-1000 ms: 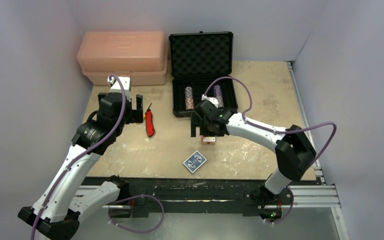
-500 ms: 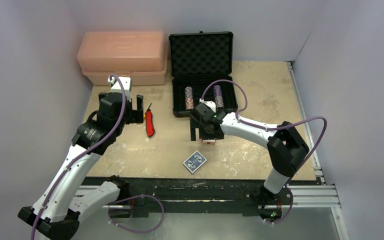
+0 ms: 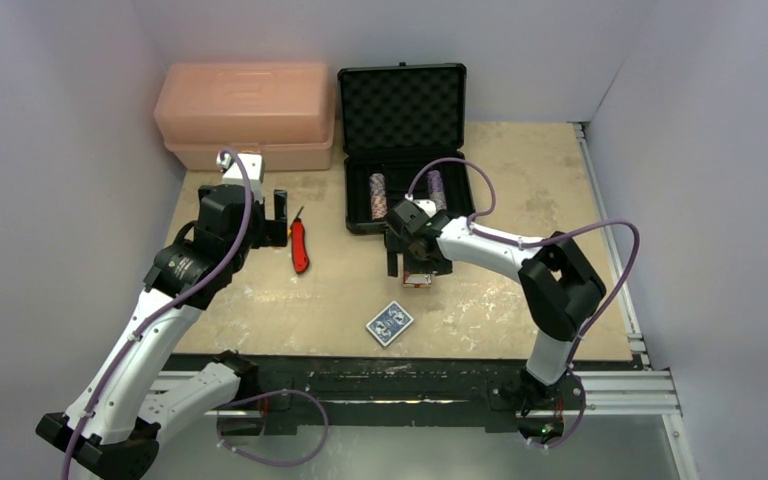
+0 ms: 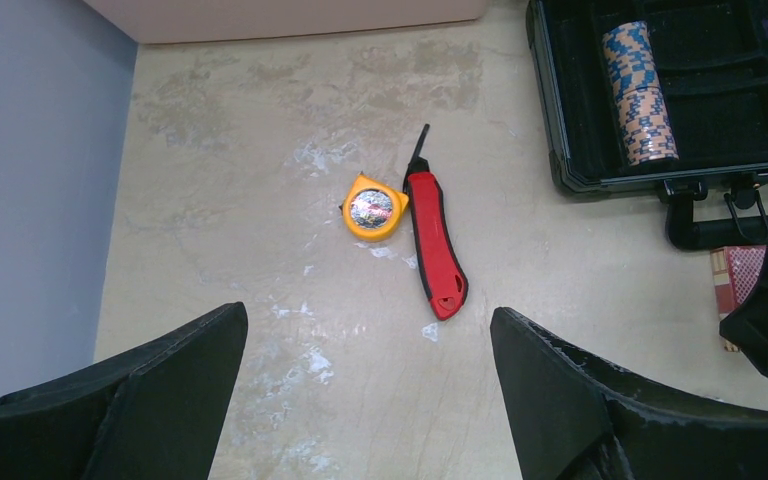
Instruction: Pack up texas hold em set
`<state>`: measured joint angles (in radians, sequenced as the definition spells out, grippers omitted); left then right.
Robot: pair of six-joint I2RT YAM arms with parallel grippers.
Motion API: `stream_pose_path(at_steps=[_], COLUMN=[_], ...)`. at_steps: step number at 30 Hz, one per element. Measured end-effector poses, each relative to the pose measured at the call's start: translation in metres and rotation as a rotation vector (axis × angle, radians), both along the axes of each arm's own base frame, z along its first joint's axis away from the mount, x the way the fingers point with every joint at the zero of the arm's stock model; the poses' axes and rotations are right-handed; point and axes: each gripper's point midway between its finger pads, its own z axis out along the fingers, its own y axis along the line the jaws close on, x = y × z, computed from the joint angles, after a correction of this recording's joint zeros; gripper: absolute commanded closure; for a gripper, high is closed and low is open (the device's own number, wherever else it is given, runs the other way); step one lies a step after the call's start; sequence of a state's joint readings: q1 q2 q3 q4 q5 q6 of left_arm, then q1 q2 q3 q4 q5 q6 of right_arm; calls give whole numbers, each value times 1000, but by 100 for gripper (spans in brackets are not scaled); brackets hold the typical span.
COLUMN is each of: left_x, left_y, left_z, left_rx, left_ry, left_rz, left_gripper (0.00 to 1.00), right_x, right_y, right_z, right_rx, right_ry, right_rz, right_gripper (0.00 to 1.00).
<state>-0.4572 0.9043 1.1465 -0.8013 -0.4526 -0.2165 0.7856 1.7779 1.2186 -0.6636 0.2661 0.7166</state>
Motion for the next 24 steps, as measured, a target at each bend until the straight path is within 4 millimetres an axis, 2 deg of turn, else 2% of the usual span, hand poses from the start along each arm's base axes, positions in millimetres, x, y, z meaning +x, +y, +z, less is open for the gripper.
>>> stream_pose_path(at_steps=[9, 19, 24], left_x=[0, 0, 0], left_y=[-1, -1, -1], left_z=[0, -1, -1], left_rx=[-1, 0, 0], left_ry=[2, 3, 3], left_rz=[-3, -3, -3], left_gripper=[9, 9, 9], right_x=[11, 20, 23], right_y=[-4, -8, -9], right_z=[-5, -18, -21], right_rx=[3, -1, -5], right_ry=[-1, 20, 23], right_rz=[-15, -32, -35], right_gripper=[2, 12, 20])
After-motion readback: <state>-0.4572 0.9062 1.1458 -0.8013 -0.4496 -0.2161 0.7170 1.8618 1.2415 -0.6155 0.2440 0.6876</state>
